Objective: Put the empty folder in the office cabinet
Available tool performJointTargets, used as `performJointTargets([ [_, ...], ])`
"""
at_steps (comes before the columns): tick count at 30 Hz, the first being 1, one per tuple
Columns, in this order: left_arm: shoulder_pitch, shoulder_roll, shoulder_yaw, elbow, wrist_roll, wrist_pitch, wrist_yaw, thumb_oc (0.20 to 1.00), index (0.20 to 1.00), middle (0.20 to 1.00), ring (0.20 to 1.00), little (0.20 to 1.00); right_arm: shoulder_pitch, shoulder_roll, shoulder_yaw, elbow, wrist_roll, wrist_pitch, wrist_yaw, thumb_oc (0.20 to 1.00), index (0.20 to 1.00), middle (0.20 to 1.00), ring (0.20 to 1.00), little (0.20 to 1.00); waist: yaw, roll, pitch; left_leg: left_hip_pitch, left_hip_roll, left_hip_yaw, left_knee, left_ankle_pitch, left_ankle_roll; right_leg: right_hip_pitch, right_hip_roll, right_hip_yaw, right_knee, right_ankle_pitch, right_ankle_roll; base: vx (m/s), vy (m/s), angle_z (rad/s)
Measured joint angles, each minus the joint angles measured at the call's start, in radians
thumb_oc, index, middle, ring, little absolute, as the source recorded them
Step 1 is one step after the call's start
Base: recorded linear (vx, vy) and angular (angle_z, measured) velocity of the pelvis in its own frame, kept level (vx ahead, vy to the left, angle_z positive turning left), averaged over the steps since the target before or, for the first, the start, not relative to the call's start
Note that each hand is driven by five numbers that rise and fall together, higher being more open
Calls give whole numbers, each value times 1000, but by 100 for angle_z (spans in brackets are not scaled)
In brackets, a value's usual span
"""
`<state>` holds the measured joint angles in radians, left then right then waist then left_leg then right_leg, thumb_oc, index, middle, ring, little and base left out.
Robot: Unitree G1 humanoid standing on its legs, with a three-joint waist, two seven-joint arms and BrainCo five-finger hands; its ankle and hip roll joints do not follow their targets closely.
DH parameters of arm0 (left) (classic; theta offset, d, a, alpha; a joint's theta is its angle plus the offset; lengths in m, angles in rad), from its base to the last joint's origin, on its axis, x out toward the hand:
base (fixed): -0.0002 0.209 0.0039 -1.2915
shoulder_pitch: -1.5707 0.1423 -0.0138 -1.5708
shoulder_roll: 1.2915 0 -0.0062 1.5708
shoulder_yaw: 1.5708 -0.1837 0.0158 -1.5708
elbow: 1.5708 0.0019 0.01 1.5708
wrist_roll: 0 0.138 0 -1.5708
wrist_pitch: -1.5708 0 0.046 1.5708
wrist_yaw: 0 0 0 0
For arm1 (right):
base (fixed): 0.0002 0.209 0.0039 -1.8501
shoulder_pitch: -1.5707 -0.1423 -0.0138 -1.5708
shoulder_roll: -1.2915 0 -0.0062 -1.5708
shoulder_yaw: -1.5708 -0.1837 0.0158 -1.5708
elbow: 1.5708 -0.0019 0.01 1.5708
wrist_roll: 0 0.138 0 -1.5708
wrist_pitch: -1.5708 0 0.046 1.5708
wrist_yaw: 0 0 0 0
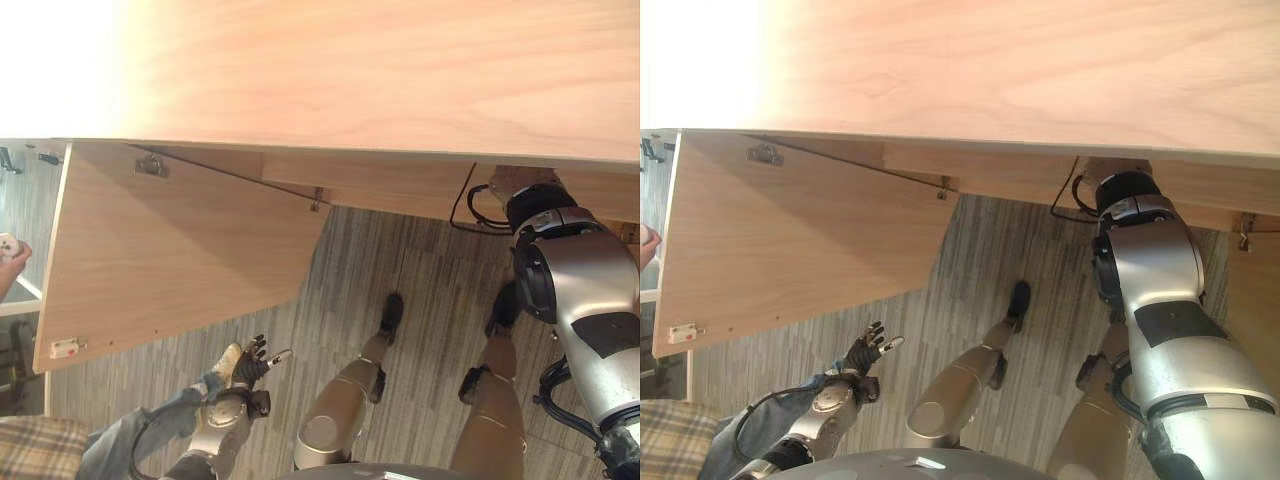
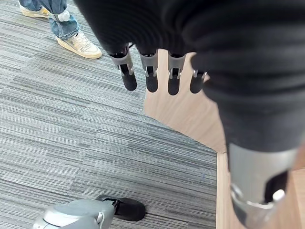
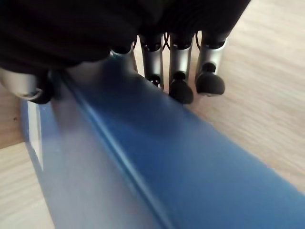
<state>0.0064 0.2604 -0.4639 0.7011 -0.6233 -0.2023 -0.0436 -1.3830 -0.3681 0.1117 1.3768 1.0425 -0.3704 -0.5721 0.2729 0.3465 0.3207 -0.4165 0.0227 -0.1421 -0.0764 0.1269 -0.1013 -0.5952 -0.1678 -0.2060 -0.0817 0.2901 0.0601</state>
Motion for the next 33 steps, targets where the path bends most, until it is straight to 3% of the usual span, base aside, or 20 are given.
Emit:
performJointTargets([
  [6, 9, 0, 3, 0, -1, 2, -8, 1000, 1000, 1000, 1000, 1000, -7, 0, 47, 0, -7, 10, 12, 200, 200, 200, 200, 200, -3, 0, 0, -26, 3, -2, 0, 4, -6, -24, 4, 0, 0, 1, 0, 0, -6, 0],
  [15, 9, 0, 3, -50, -1, 6, -9, 1000, 1000, 1000, 1000, 1000, -12, -7, 99, 37, -92, 118, 84, 200, 200, 200, 200, 200, -17, -1, -2, -30, 12, -1, -1, 8, -13, -36, 11, 1, 13, 0, -1, 0, 0, 0],
  [16, 9, 0, 3, -55, -1, 7, -9, 1000, 1000, 1000, 1000, 1000, -12, -8, 99, 38, -102, 127, 85, 1000, 1000, 1000, 1000, 1000, -17, -1, -2, -30, 13, -1, -1, 8, -13, -36, 11, 1, 13, 0, -1, 0, 0, 0],
  [29, -68, -3, -11, -21, 1, 39, 24, 1000, 1000, 1000, 1000, 1000, -16, -10, 126, 81, -129, 202, 92, 1000, 1000, 1000, 1000, 1000, -33, -21, -23, -25, 13, 2, 0, 10, -15, -31, 15, 0, 19, 4, -5, -12, 8, 0],
  [33, -129, -2, -28, 6, 2, 39, 37, 1000, 1000, 1000, 1000, 1000, -13, 14, 125, 94, -129, 225, 81, 1000, 1000, 1000, 1000, 1000, -57, -54, -17, -8, 4, 16, 0, 9, -13, -26, 6, 4, 33, 3, -4, -55, 43, -7],
])
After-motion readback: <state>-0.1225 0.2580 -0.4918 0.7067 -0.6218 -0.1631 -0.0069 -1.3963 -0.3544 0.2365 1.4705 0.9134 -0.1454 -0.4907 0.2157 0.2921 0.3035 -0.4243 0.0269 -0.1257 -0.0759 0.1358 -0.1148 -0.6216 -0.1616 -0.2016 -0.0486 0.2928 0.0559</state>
